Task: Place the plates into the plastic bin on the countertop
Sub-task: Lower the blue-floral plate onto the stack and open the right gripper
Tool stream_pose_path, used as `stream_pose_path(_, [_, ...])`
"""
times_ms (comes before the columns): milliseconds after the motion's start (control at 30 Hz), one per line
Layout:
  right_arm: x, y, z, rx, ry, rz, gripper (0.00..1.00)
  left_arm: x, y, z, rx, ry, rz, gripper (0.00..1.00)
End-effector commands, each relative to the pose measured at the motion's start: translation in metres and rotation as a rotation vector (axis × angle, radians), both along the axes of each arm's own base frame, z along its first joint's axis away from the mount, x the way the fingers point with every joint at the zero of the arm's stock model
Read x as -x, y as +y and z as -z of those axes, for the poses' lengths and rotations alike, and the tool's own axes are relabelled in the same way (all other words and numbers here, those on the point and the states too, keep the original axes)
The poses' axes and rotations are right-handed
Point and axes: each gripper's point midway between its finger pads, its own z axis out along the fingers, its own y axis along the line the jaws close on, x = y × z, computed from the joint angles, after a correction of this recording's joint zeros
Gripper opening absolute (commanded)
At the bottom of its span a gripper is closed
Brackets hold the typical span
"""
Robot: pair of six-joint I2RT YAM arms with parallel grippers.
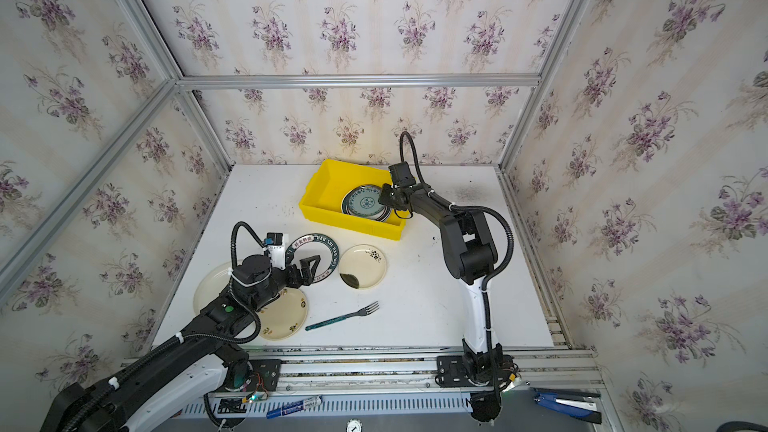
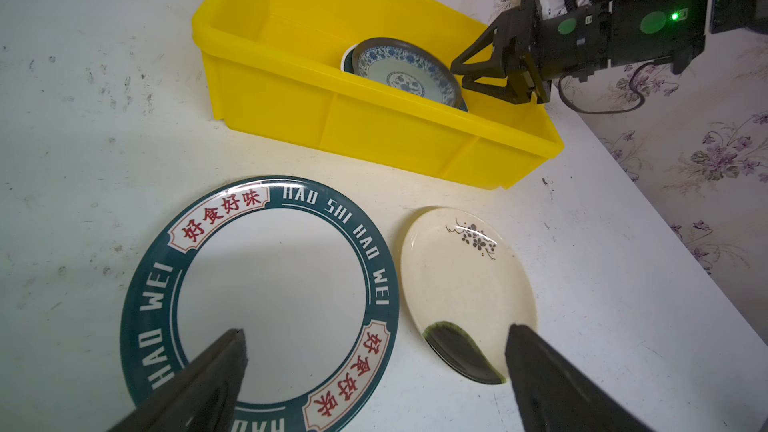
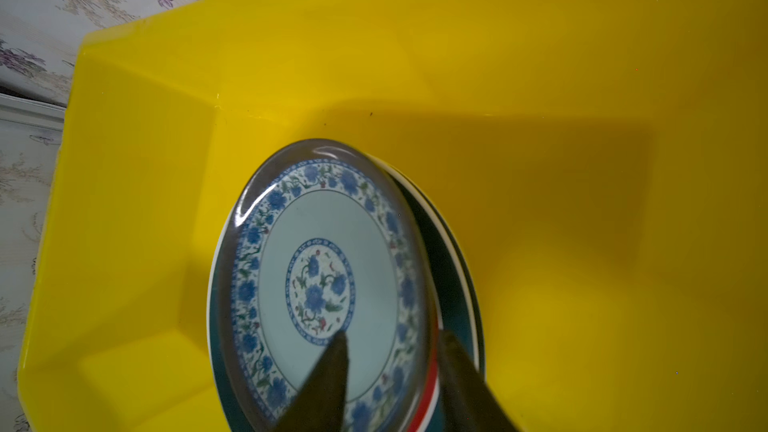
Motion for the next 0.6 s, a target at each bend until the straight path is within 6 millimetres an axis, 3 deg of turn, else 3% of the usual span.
stream_pose_path(0, [0.000, 0.000, -0.025, 0.015, -0.068, -0.027, 0.89, -0.001, 0.002, -0.003, 0.011, -0.002, -0.018, 1.00])
stream_pose_path(67, [0.003, -0.004, -0.046, 0.022, -0.124, -0.022, 1.00, -0.003, 0.010, -0.002, 0.003, 0.008, -0.070, 1.00])
stream_pose_path(267, [0.018, -0.007, -0.095, -0.012, -0.225, -0.039, 1.00, -0.005, 0.027, -0.015, 0.006, 0.068, -0.187, 1.00])
stream_pose_path(400, [0.032, -0.002, -0.118, -0.065, -0.262, -0.080, 1.00, 0.003, 0.040, -0.010, 0.024, 0.110, -0.261, 1.00])
stream_pose_path(567, [0.059, -0.005, -0.141, -0.006, -0.340, -0.116, 1.00, 0.025, 0.058, 0.002, -0.012, 0.210, -0.318, 1.00])
